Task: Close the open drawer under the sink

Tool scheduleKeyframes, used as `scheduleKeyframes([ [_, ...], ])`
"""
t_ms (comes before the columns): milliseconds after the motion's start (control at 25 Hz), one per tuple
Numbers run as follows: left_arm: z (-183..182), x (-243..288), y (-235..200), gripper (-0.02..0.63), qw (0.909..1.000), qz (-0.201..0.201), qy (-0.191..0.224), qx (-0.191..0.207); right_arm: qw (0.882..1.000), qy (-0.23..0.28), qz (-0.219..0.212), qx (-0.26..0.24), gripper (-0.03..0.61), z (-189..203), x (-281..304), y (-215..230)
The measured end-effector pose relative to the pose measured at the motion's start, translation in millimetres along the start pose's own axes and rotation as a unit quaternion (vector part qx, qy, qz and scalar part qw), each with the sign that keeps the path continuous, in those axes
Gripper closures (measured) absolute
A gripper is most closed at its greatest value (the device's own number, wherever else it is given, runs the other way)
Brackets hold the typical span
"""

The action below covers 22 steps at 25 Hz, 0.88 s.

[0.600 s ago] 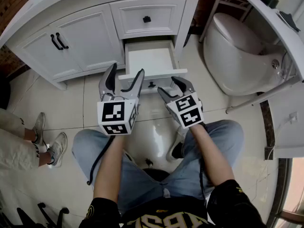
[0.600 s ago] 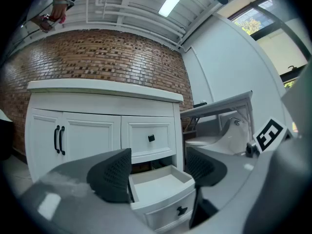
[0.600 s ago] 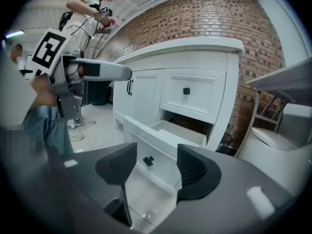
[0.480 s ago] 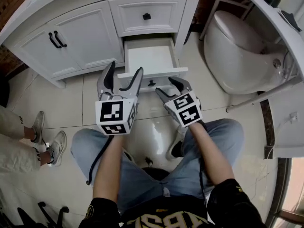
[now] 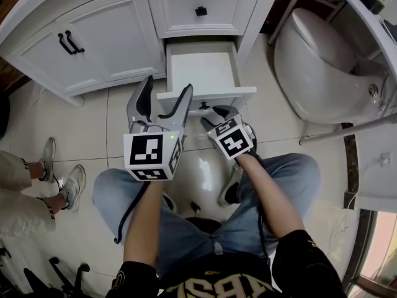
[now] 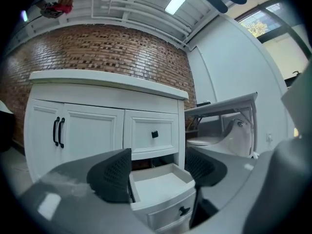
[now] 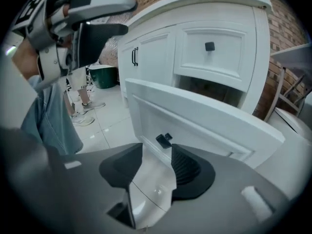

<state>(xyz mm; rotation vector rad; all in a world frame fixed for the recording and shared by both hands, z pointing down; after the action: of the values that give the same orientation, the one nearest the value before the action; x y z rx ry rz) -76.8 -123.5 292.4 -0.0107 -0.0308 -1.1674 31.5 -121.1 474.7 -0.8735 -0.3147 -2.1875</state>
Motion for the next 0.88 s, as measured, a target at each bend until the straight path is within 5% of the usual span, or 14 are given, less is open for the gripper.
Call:
scheduleKeyframes([
  [240, 3, 9, -2, 0.258, 0.9998, 0.015, -0.005, -0.007, 1.0, -0.01, 0.007, 0.004, 0.426, -4, 16, 7],
  [400, 9, 15, -8, 0.258, 0.9997, 0.012, -0.016, -0.011, 0.999, -0.019, 0.026, -0.005, 0.512, -8, 22, 17],
  [880, 26, 55, -20, 0.258, 0.9993, 0.009, -0.034, -0.011, 0.999, -0.029, 0.046, 0.0, 0.511, -27, 46, 36],
])
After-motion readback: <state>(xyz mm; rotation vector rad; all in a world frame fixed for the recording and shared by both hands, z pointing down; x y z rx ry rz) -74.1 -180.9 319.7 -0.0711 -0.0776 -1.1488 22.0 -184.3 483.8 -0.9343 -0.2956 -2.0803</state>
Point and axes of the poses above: the fingertips, and each gripper's own axes: x forward along the fingers, y to its right, z out of its underside, the point moved 3 cm from there along -x, backward along the fingers, and after that the axes turned 2 degrees about y, right-handed, at the moved point
